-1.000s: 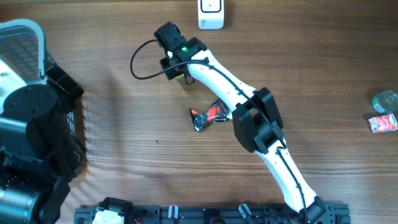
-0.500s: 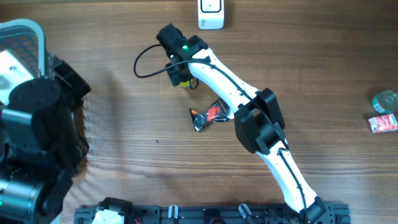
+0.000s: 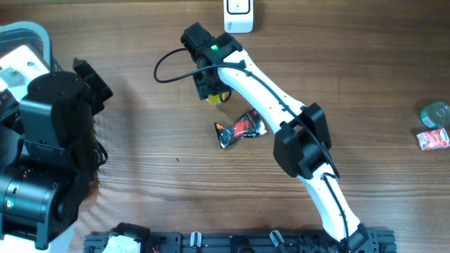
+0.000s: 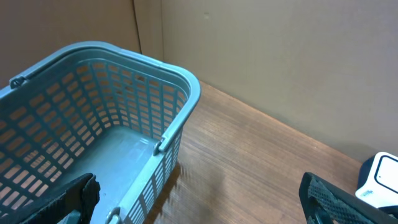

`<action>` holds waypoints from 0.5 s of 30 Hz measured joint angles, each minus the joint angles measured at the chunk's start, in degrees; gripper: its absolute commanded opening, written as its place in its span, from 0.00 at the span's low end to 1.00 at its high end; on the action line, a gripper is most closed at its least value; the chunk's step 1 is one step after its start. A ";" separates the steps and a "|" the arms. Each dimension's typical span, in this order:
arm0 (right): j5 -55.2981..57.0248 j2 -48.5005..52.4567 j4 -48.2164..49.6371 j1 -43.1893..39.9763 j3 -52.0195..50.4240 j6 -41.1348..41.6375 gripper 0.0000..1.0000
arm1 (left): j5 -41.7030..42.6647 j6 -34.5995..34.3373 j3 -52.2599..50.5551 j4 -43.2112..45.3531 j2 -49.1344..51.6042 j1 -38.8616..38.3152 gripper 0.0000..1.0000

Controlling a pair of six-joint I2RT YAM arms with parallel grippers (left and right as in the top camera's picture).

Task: Scan the item barcode
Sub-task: 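Lift the yellow can with the right gripper and tilt it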

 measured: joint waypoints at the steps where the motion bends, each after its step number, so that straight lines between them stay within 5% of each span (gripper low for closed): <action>1: -0.55 -0.24 -0.85 -0.22 0.00 0.15 0.37 | 0.04 -0.11 0.00 -0.11 0.00 0.00 1.00; 15: -14.01 -0.37 -14.53 -8.44 -0.02 1.22 0.37 | 6.47 -0.61 0.00 -3.10 0.33 0.00 1.00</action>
